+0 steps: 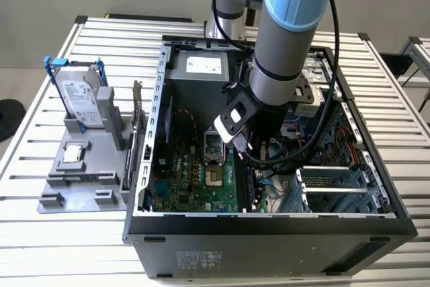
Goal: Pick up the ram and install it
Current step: 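Press down the ram until it locks into place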
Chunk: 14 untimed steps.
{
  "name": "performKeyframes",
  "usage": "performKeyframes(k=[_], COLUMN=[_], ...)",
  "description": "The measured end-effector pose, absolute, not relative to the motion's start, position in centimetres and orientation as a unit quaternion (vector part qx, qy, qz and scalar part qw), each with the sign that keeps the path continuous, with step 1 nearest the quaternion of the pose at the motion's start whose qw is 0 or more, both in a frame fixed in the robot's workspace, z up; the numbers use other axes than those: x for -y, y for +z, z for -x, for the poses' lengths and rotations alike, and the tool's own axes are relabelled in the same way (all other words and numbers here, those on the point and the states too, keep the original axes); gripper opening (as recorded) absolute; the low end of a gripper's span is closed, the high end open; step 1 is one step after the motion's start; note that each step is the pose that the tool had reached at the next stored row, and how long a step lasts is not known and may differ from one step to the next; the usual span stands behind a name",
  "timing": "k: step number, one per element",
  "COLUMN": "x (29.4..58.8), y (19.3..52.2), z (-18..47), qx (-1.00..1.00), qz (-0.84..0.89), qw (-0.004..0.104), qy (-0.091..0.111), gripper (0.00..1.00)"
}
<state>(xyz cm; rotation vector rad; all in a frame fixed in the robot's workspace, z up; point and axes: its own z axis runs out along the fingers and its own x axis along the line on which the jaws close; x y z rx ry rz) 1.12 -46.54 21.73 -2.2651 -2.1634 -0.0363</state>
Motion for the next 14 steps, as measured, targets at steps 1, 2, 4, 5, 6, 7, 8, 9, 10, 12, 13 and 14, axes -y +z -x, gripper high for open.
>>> performKeyframes(k=[1,2,4,5,6,7,8,9,10,12,13,14], x=[46.5,46.5,46.5,46.5,46.5,46.5,46.5,46.5,46.5,46.5,46.5,46.5], y=[21.7,21.7,21.7,21.7,21.7,21.7,21.8,21.8,21.9,22.2,22.5,23.0], z=[-1.1,-1.1,-1.1,-1.1,-1.1,-1.1,-1.1,-1.1,-1.1,-1.1,-1.1,-1.1], qx=[0.691,0.691,0.691,0.691,0.691,0.691,0.691,0.691,0.691,0.691,0.691,0.691], qz=[0.723,0.723,0.723,0.723,0.723,0.723,0.723,0.723,0.723,0.723,0.723,0.723], qw=[0.005,0.005,0.005,0.005,0.005,0.005,0.005,0.005,0.005,0.006,0.006,0.005], qy=[-0.012,-0.012,-0.012,-0.012,-0.012,-0.012,-0.012,-0.012,-0.012,-0.014,-0.014,-0.013], gripper=[0.00,0.00,0.00,0.00,0.00,0.00,0.00,0.00,0.00,0.00,0.00,0.00])
